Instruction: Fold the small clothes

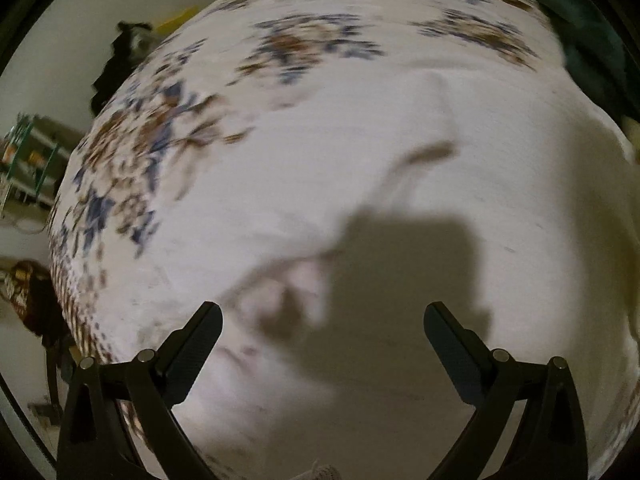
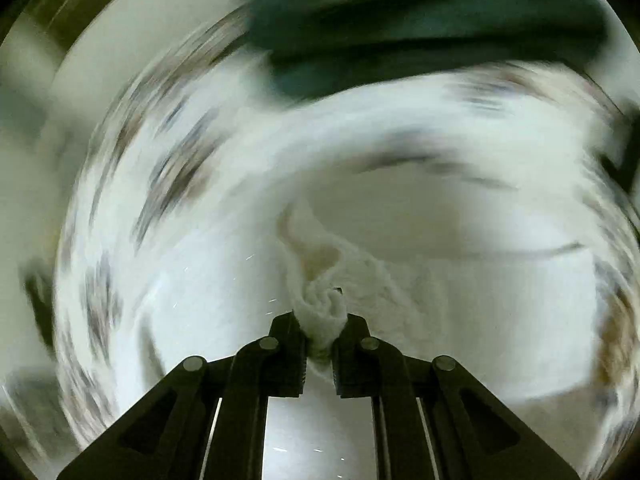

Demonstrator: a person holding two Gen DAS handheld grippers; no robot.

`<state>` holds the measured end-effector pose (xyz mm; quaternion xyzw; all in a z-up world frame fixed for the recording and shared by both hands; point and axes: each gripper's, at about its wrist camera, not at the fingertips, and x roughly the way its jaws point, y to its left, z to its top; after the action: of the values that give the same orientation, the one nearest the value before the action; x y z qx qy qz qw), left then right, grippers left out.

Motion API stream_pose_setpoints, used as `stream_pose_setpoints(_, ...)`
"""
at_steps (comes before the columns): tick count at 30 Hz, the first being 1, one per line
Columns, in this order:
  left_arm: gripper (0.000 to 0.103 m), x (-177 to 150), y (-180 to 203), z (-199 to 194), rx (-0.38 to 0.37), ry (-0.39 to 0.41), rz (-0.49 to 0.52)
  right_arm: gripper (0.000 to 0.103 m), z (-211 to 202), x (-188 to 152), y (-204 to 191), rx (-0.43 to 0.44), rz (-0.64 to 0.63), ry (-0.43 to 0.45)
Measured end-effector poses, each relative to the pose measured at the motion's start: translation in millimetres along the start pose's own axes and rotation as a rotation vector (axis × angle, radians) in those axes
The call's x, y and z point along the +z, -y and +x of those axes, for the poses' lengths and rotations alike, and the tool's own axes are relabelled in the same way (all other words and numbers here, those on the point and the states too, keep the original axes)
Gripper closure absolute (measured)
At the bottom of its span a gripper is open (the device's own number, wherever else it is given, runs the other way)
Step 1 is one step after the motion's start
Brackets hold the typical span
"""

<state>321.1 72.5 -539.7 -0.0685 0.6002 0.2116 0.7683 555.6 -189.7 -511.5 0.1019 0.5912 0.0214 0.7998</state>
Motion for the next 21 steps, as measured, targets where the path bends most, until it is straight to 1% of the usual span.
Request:
stream_pose_setpoints(2, 0.0, 4, -18, 5, 0.011, 0.002, -0.026, 0.093, 32, -18, -72, 0.012, -0.137, -0.052)
stream_pose_setpoints(3, 0.0, 6, -28, 8, 0.014, 0.002, -0.041, 0.093, 43, -27, -105, 0.002, -0.203, -0.066)
stream_pose_setpoints(5, 0.0, 9, -44, 15, 0.016, -0.004, -0.064, 0.093, 65, -46, -154, -0.029, -0.323, -0.097)
stream_pose_setpoints(6, 0.0, 11, -49, 18, 0.014, -0.008, -0.07, 0.093, 74, -55, -174, -0.052, -0.361, -0.124)
stream_pose_setpoints(8, 0.0, 14, -62, 24, 0.012, -0.014, -0.083, 0.091, 92, -64, -187, -0.097, -0.374, -0.18)
stream_pose_setpoints(9, 0.0, 15, -67, 26, 0.009, -0.014, -0.089, 0.09, 95, -65, -185, -0.101, -0.361, -0.197)
stream_pose_setpoints(11, 0.0, 16, -81, 27, -0.005, -0.019, -0.103, 0.077, 88, -67, -170, -0.042, -0.293, -0.233)
stream_pose_setpoints(12, 0.0, 16, -88, 27, -0.011, -0.025, -0.11, 0.058, 78, -67, -158, 0.006, -0.235, -0.247)
stream_pose_setpoints(13, 0.0, 14, -97, 25, -0.024, -0.029, -0.122, 0.036, 69, -68, -146, 0.036, -0.186, -0.251)
stream_pose_setpoints(14, 0.0, 12, -108, 22, -0.037, -0.032, -0.137, 0.03, 54, -70, -129, 0.072, -0.125, -0.244)
stream_pose_setpoints(15, 0.0, 8, -124, 17, -0.047, -0.038, -0.161, 0.029, 41, -73, -116, 0.096, -0.076, -0.238)
stream_pose_setpoints(17, 0.0, -1, -151, 9, -0.049, -0.045, -0.205, 0.029, 19, -85, -92, 0.11, 0.001, -0.233)
stream_pose_setpoints(20, 0.0, -17, -190, 9, -0.062, -0.089, -0.296, 0.029, -2, -109, -64, 0.097, 0.085, -0.235)
stream_pose_setpoints(21, 0.0, -25, -205, 14, -0.085, -0.107, -0.34, 0.029, -5, -117, -56, 0.089, 0.11, -0.242)
